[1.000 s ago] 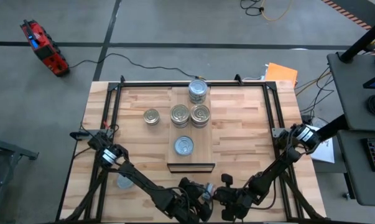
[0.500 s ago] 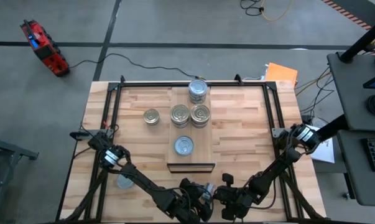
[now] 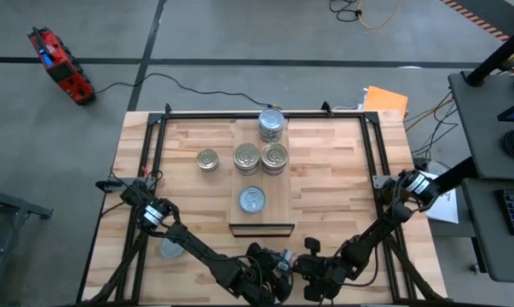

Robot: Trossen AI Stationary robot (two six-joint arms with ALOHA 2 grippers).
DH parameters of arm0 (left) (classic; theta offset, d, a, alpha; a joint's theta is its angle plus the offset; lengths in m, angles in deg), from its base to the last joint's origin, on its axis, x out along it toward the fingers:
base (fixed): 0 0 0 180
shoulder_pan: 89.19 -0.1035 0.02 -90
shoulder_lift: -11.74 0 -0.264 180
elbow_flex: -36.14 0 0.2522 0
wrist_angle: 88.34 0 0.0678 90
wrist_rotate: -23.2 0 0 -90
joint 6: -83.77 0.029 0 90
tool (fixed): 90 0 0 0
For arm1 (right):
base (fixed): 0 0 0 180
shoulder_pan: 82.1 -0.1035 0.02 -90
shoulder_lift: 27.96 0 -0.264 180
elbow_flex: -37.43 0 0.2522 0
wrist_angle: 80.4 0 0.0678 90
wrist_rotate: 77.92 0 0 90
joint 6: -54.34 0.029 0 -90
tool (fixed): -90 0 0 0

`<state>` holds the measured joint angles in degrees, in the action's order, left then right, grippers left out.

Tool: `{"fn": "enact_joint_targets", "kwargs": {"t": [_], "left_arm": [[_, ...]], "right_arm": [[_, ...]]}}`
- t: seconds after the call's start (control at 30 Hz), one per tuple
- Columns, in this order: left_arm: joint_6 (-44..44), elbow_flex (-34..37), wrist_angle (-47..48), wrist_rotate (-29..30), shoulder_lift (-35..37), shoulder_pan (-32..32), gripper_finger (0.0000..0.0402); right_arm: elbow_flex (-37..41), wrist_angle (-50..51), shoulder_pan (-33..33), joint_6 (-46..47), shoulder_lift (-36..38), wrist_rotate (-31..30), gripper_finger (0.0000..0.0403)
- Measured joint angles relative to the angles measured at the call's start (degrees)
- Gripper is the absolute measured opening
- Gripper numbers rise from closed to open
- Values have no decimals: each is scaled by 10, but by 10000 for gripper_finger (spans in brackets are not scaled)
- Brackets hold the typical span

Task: Stack canned seafood by type on shelf
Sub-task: Stack the blue-pink tuna can on top of the blue-pink tuna can on the shelf aligned with the other blue-pink tuna can

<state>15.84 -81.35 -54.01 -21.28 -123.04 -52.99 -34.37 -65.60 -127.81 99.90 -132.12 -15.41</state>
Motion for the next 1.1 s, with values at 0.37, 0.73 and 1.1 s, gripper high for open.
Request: {"fn": "enact_joint_targets", "kwargs": {"t": [0.37, 0.73, 1.1], "left_arm": [[-1, 0, 0, -15, 0, 0, 283], [-1, 0, 0, -49, 0, 0, 177], [-3, -1, 47, -99, 28, 15, 177]], "right_arm": [[0, 0, 0, 0, 0, 0, 9], [0, -1, 0, 0, 0, 0, 9], [-2, 10, -8, 7, 21, 26, 9]]}}
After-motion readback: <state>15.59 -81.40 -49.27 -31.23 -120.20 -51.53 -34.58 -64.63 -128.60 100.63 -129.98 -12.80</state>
